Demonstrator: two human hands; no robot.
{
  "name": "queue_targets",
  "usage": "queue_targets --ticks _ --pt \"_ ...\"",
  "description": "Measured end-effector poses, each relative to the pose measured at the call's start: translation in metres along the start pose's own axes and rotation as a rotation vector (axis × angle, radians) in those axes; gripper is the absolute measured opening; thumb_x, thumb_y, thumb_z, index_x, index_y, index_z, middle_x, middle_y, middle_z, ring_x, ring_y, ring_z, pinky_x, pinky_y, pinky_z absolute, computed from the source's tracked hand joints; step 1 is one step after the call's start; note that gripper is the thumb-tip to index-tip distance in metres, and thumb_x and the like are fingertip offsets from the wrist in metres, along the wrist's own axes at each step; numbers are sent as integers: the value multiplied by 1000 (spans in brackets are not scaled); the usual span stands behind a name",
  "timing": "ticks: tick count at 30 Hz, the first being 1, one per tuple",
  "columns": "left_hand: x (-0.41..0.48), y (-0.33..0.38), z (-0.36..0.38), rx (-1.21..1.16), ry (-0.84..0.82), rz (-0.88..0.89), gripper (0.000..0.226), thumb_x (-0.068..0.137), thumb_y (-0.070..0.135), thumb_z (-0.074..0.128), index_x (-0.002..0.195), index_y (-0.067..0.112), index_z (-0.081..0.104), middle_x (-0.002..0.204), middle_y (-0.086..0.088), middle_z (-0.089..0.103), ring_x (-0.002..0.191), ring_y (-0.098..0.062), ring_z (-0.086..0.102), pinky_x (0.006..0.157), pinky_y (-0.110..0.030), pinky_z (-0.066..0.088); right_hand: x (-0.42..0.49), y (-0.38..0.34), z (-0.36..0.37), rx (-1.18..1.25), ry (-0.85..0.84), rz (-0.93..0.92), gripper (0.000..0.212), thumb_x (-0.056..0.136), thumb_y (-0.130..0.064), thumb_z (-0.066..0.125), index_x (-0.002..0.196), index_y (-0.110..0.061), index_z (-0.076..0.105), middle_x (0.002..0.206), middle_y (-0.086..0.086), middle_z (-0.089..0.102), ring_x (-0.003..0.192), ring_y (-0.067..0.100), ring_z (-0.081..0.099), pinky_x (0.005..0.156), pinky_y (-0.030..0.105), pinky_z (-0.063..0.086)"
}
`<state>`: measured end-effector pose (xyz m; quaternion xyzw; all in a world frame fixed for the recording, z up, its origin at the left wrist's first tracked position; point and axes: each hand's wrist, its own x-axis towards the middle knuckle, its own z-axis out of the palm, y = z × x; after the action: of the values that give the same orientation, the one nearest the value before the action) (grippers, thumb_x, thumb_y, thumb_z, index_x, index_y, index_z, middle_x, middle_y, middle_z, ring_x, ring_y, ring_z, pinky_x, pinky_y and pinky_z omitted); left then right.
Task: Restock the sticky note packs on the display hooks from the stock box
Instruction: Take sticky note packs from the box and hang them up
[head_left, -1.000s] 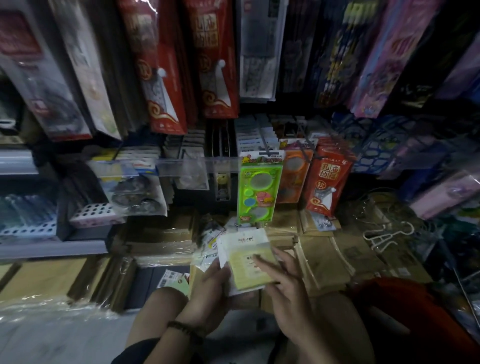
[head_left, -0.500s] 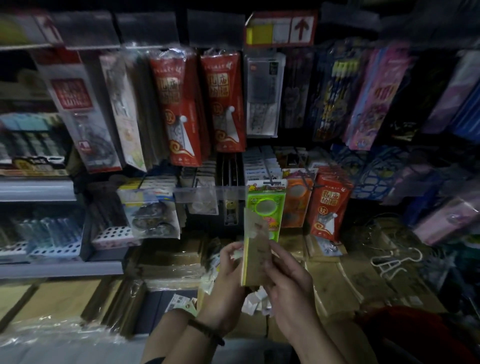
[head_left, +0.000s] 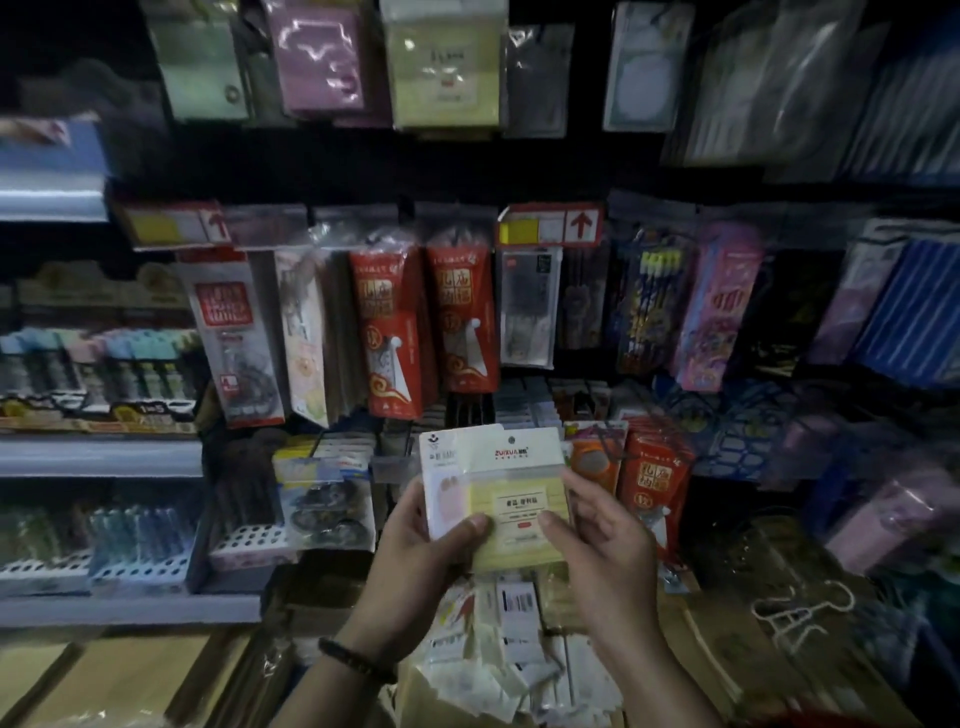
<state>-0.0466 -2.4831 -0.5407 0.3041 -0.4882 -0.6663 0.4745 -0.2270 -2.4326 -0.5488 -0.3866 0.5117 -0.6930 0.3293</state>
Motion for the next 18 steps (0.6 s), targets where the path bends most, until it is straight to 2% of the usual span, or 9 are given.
queue_targets --ticks 2,5,8,11,13,16,18 --pt "1 22 0 29 38 60 48 96 -6 67 139 12 54 131 -20 73 119 -43 71 102 -70 52 8 -19 2 -4 -85 -6 50 89 1 80 128 -32 75 115 -6 80 105 13 78 83 33 65" --pt "4 59 3 78 75 153 54 90 -7 73 138 10 55 129 -17 74 118 -40 72 101 -66 55 22 -51 11 -10 -189 -46 52 91 4 77 130 -30 72 113 -6 81 104 15 78 79 28 64" --pt "7 99 8 179 114 264 56 85 -2 81 134 12 58 125 -12 76 114 -35 75 93 -62 61 34 -84 22 -26 -211 -147 52 92 8 73 131 -26 70 110 -6 81 101 14 78 78 25 63" --pt "12 140 9 266 87 334 50 89 7 78 134 14 58 127 -9 75 115 -33 75 89 -57 64 46 -117 34 -28 -209 -253 51 94 8 71 132 -27 69 110 -13 79 102 11 78 81 25 63" --pt "14 170 9 332 58 391 56 88 10 77 138 23 55 133 -7 72 115 -31 75 84 -53 66 56 -140 42 -29 -206 -325 51 95 8 70 130 -29 69 111 -16 78 103 10 77 84 25 63" --pt "17 219 9 451 53 487 95 85 4 79 152 58 38 148 5 59 120 -29 72 83 -53 66 72 -176 55 -19 -217 -424 51 95 8 70 131 -28 69 112 -15 79 105 11 77 86 26 63" --pt "15 253 10 677 20 586 107 88 4 78 151 73 25 153 16 50 128 -19 67 86 -46 66 83 -199 65 -29 -217 -501 52 94 8 71 135 -25 69 112 -16 79 104 10 77 86 25 63"
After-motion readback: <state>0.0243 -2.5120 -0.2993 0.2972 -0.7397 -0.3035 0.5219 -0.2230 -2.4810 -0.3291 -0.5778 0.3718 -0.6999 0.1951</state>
